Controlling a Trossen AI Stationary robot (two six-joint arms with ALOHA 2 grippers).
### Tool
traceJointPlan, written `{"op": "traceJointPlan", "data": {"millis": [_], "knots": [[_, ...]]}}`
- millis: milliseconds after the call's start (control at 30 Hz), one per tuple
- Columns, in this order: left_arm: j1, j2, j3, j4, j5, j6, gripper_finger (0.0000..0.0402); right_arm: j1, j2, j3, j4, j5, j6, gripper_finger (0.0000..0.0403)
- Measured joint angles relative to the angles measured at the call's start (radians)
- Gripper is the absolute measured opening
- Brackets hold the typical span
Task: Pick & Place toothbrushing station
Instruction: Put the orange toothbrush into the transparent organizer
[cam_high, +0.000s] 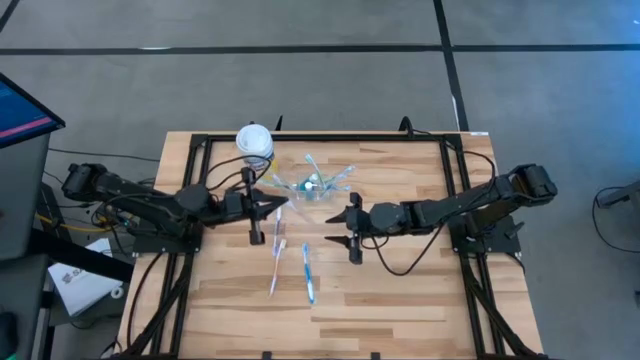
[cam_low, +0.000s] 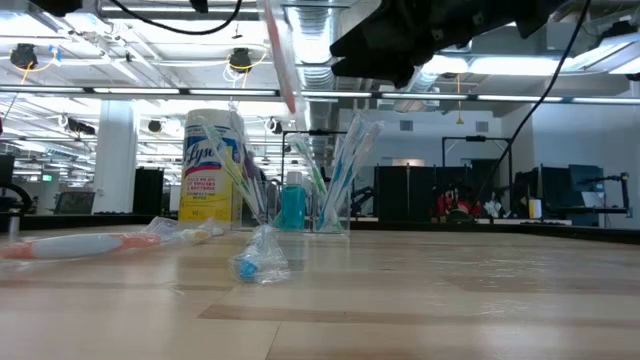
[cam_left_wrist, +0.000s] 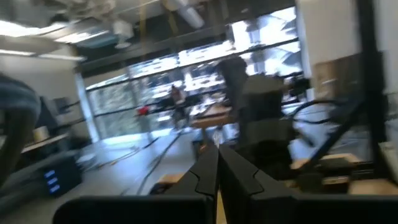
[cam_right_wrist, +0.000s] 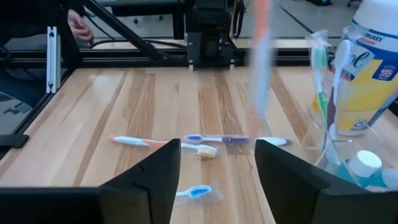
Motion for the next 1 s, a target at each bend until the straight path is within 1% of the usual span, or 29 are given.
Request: {"op": "traceJointPlan", "data": {"millis": [200,300,600,833,1000], "knots": [[0.029,0.005,0.000,-0.041,-0.144,0.013,0.0000,0.000,0.000,0.000,0.001,0.000,0.000,0.0185],[0.057,0.004,0.000,-0.061,-0.198,0.013,0.0000,0.000,0.000,0.000,0.001,0.000,0.000,0.0180],[0.162,0.011,0.000,-0.065,-0.210,0.006,0.0000,0.000,0.000,0.000,0.001,0.000,0.000,0.0176],[0.242,0.034,0.000,-0.121,-0.210,-0.057,0.0000,0.000,0.000,0.000,0.003,0.000,0.000,0.0172],[0.281,0.049,0.000,-0.115,-0.210,-0.063,0.0000,0.000,0.000,0.000,0.003,0.000,0.000,0.0170]]}}
